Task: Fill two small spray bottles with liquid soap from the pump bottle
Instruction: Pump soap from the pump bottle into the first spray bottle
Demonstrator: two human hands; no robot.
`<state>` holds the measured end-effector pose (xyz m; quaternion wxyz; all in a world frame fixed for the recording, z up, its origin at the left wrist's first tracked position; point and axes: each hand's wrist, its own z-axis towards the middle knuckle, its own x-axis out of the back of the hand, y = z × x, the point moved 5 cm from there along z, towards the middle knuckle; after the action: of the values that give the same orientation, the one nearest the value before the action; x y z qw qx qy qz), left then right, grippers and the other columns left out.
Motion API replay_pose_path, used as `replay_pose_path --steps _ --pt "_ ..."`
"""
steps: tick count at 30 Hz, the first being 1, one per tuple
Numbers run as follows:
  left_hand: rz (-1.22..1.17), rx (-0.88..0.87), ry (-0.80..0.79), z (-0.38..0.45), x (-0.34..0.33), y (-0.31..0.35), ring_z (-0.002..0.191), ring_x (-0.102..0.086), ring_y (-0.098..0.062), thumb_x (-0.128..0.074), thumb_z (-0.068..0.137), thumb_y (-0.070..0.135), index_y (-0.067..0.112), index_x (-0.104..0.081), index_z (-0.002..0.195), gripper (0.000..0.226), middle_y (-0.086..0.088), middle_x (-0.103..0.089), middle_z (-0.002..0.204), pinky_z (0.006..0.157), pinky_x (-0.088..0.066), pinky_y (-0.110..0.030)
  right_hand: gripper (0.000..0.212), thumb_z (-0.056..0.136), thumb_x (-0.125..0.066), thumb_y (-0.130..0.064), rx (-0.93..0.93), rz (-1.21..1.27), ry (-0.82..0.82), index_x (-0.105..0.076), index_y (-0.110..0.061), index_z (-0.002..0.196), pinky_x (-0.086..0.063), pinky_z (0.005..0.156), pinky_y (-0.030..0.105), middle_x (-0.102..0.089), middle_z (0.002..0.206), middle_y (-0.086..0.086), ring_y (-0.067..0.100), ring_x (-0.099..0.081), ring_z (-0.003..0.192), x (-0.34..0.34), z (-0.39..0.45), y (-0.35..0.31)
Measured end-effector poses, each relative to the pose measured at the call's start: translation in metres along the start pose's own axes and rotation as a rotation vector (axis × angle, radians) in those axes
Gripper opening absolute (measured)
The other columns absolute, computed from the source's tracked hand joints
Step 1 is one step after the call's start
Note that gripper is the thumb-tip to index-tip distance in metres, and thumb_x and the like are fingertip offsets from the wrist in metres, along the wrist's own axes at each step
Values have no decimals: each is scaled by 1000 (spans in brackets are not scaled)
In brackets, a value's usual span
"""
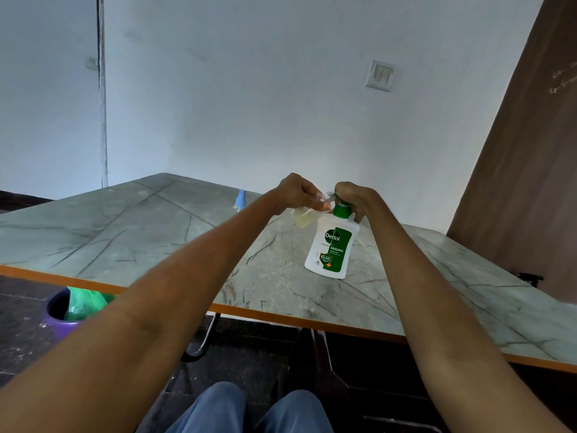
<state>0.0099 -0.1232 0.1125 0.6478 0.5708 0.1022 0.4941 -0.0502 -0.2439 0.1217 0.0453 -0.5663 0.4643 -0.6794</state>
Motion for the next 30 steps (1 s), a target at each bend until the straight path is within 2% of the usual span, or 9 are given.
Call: replay_pose_path --steps 3,7,10,12,15,18,21,25,30 --pt "10 -12 16 1 0 0 84 -53 -14 -82 66 19 0 -69 101 42 0 -63 81 75 -45 -25 22 88 -25 -13 0 7 -5 -38 -10 72 -39 93 53 -53 105 20 33 -51 97 1 -3 -2" --pt "5 -16 24 1 0 2 76 -52 -9 -81 67 18 1 -70 99 38 4 -61 77 67 -43 -20 19 88 -25 -11 8 -11 -23 -39 -9 75 -40 93 55 -54 112 21 33 -51 103 4 -7 -8" --pt "-14 -24 16 1 0 2 79 -54 -12 -82 66 18 1 -70 97 37 3 -62 76 74 -45 -23 20 87 -23 -11 19 -12 -51 -40 -10 75 -40 94 55 -56 111 20 32 -53 99 3 -6 -8" --pt "-14 -30 6 0 -1 4 80 -54 -13 -82 66 18 1 -70 96 36 3 -62 76 75 -46 -25 22 88 -23 -13 26 -4 -56 -40 -12 75 -40 97 56 -57 106 18 31 -53 96 2 -5 -7" --pt "17 -41 -9 1 -2 5 78 -54 -11 -82 66 18 1 -70 97 37 3 -62 77 72 -45 -22 24 90 -23 -15 29 8 -39 -40 -11 73 -38 100 55 -54 87 15 27 -52 81 1 -2 -3" --pt "23 -40 -22 2 1 2 77 -53 -9 -81 67 16 1 -70 100 38 4 -62 77 69 -44 -20 24 91 -24 -16 18 -4 -22 -40 -9 74 -38 97 52 -49 79 15 26 -49 74 -1 -1 -2" --pt "31 -43 -17 2 1 2 83 -53 -12 -80 68 17 1 -70 101 38 4 -62 78 70 -44 -21 24 90 -25 -17 3 -14 -19 -41 -8 75 -40 95 52 -50 84 16 30 -50 81 -1 -3 -2" --pt "15 -26 -5 2 1 -1 87 -54 -15 -81 67 20 1 -70 99 39 1 -62 80 79 -45 -27 20 88 -26 -15 -4 -11 -26 -41 -10 75 -40 94 52 -55 104 19 33 -51 96 1 -5 -4" --pt "-1 -14 6 2 1 -3 84 -53 -15 -80 68 17 0 -70 99 37 -1 -62 81 69 -44 -22 18 87 -28 -10 2 -10 -40 -37 -11 71 -40 94 55 -52 106 19 32 -48 95 3 -7 -7"
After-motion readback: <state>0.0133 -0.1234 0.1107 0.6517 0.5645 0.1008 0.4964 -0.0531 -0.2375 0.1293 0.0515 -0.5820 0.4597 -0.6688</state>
